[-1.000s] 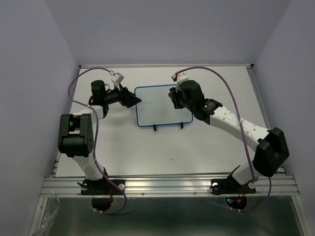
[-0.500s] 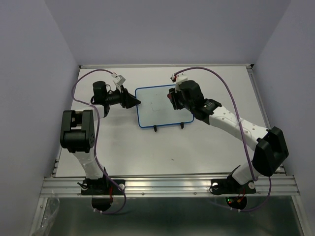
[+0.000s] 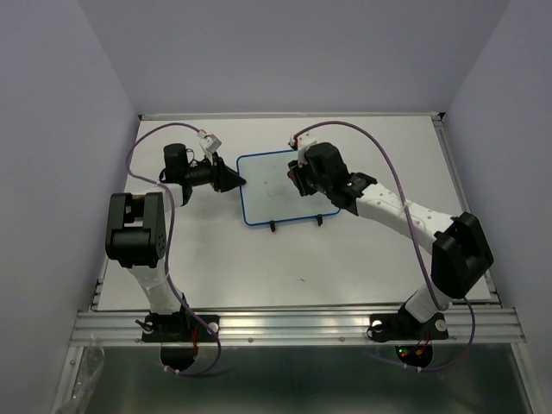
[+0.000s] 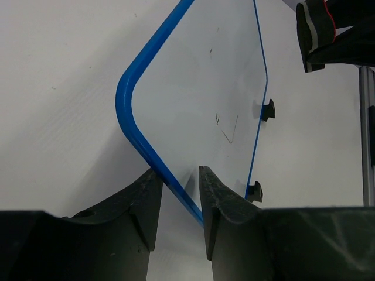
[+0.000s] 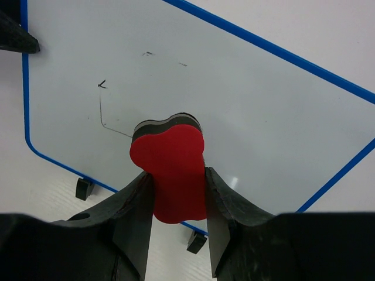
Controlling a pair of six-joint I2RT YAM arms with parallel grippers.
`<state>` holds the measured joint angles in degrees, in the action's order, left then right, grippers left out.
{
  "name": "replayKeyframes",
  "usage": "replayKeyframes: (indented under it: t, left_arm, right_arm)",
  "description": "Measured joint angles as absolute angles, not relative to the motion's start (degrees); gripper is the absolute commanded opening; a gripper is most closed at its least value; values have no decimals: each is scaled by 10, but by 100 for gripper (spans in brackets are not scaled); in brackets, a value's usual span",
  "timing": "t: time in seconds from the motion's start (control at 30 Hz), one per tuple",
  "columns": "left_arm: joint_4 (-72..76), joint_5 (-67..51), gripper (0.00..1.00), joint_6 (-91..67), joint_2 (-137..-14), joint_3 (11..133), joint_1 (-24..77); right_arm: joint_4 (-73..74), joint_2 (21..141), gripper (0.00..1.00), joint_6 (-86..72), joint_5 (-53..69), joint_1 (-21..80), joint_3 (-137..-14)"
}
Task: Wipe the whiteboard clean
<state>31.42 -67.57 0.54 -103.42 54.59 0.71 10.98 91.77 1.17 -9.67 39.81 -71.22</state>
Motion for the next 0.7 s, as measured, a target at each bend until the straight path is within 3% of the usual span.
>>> replayKeyframes:
  t: [0.3, 0.7]
  left_arm:
    - [285, -680, 39, 38, -1034, 551, 7]
    - [278, -684, 37, 47, -1034, 553, 6]
  right_arm:
    - [89, 980, 1, 32, -114, 409, -766]
    - [81, 1100, 1, 25, -244, 441, -874]
